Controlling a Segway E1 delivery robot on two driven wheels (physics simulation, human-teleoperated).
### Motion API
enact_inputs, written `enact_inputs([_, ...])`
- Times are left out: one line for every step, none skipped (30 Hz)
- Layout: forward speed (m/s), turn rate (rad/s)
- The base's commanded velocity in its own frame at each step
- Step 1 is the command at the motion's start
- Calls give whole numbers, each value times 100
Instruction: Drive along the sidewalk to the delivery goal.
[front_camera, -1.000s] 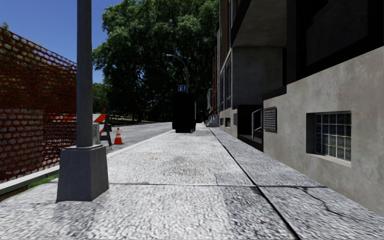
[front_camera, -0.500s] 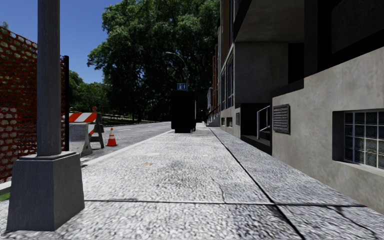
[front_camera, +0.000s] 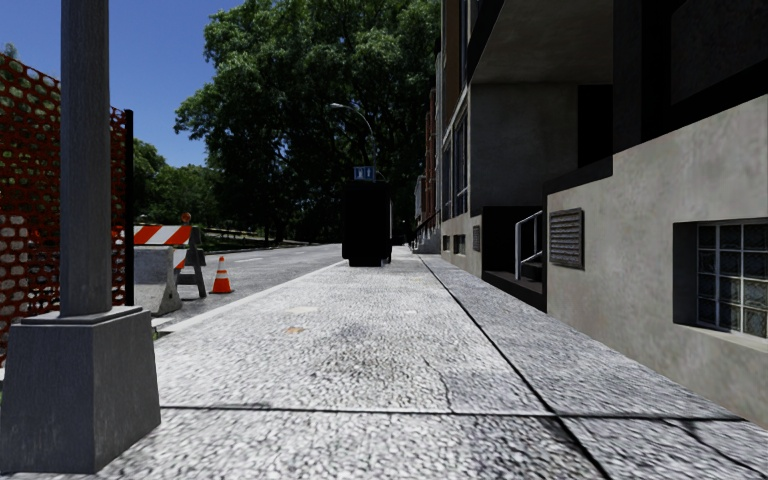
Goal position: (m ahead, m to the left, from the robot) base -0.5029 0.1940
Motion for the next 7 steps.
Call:
enact_inputs([0,0])
enact_inputs([0,0])
enact_inputs([0,0])
enact_inputs([0,0])
enact_inputs([0,0])
enact_inputs([0,0])
enact_inputs([0,0])
